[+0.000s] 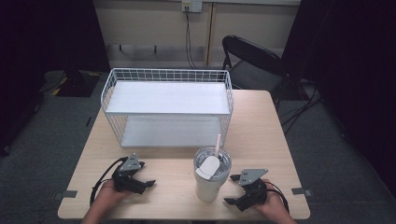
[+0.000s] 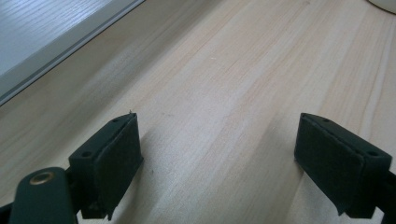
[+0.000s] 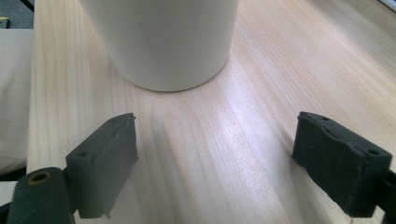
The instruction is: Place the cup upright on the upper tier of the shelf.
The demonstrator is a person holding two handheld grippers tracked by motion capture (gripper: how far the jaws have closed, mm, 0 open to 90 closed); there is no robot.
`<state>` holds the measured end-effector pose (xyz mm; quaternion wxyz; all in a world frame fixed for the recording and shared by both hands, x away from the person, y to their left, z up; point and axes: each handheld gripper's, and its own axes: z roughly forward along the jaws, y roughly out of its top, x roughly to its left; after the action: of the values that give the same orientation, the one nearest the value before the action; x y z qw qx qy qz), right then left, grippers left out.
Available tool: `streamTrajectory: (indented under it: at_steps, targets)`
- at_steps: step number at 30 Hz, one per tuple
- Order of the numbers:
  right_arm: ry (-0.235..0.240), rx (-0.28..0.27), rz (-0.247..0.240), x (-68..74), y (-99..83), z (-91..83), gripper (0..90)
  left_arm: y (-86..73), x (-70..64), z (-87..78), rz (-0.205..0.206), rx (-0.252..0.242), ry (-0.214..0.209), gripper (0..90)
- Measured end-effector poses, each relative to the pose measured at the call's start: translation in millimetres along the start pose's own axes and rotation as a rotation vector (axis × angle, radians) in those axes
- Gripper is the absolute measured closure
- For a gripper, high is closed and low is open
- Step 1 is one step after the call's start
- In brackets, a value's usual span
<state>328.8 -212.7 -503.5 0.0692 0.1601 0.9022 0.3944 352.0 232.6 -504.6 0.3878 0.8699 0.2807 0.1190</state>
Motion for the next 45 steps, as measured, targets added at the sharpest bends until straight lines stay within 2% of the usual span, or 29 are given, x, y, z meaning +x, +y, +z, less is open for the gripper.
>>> streamTrajectory:
  at_steps: [13,17,18,19,21,23,25,29,32,42,45]
  targets:
    - [-0.043,0.001,0.041,4.2,1.7,2.0,11.8,0.0,0.0,0.0,0.000,0.000,0.000,14.0]
    - [-0.011,-0.001,0.040,7.3,5.9,4.1,14.9,0.1,0.2,0.0,0.001,0.000,0.000,14.0]
    - [0.008,0.000,0.029,7.7,7.2,3.9,15.3,0.0,0.3,0.0,0.001,0.000,-0.001,14.1]
    - [0.002,-0.001,0.010,9.2,8.6,3.1,15.7,0.1,0.3,0.0,0.001,0.000,0.000,14.0]
    - [0.008,-0.004,0.016,10.7,11.6,2.0,15.4,0.1,0.3,0.0,0.001,0.000,0.000,14.0]
    - [0.028,-0.036,0.036,11.5,14.8,0.6,15.0,0.1,0.2,0.0,0.001,0.000,0.000,14.1]
    - [0.021,-0.029,0.013,14.3,19.2,-0.5,15.0,0.0,0.3,-0.1,0.001,0.000,-0.001,14.1]
    - [0.034,-0.044,0.009,17.9,23.7,-0.7,14.1,0.0,0.1,0.0,0.000,0.000,0.000,14.0]
    - [0.053,-0.060,0.018,18.1,26.4,-2.0,14.2,0.0,0.1,0.0,0.000,0.000,-0.001,14.1]
    - [0.067,-0.098,0.014,20.7,34.4,-3.9,14.1,0.1,0.2,-0.1,0.001,0.001,0.000,14.1]
    - [0.079,-0.110,0.027,20.5,36.4,-4.4,14.0,0.1,0.2,0.0,0.002,0.000,0.000,14.0]
